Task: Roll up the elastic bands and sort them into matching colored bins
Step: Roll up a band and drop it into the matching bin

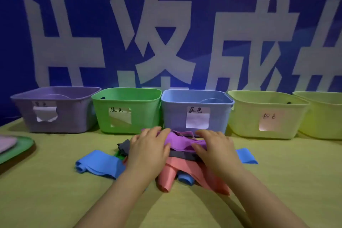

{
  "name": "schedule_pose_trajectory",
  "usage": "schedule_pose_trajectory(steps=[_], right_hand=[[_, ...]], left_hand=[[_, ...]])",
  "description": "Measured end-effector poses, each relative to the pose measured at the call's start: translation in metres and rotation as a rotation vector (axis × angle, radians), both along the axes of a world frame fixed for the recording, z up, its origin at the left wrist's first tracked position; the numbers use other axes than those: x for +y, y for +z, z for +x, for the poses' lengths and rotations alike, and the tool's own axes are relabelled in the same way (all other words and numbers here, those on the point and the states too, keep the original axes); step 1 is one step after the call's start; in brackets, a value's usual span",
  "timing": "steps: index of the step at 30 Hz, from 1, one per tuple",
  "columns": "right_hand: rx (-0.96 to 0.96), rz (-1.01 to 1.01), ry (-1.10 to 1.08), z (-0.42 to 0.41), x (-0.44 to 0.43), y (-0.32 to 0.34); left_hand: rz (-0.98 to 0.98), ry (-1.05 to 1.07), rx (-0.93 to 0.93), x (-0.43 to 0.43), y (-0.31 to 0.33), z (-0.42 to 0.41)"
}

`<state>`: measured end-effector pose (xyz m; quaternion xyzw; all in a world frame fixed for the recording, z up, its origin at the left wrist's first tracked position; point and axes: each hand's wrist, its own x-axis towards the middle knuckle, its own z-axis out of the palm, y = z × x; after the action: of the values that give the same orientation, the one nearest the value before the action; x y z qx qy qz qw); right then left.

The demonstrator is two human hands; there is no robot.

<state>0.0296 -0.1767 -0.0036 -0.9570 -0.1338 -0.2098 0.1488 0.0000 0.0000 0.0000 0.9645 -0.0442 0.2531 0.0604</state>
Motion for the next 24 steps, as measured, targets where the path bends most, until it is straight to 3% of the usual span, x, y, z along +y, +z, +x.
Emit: schedule_pose_trajectory(steps=[11,16,20,24], right_hand=[[0.002,-0.022,0.106,0.018,0.022,0.001],[0.220,0.092,0.252,0.030,0.060,0.007],[0.187,0.042,0.205,0.037,0.066,0.003],[0.117,0.122,0.209,0.032,0.061,0.003]], left_hand=[[-0.041,0.051,0.057,0.002,-0.013,0.009],[-0.119,0.068,0.077,0.011,-0.012,0.007],[-0.144,0.037,0.055,0.014,-0.014,0.009],[-0.162,0.016,0.076,0.016,-0.015,0.011]])
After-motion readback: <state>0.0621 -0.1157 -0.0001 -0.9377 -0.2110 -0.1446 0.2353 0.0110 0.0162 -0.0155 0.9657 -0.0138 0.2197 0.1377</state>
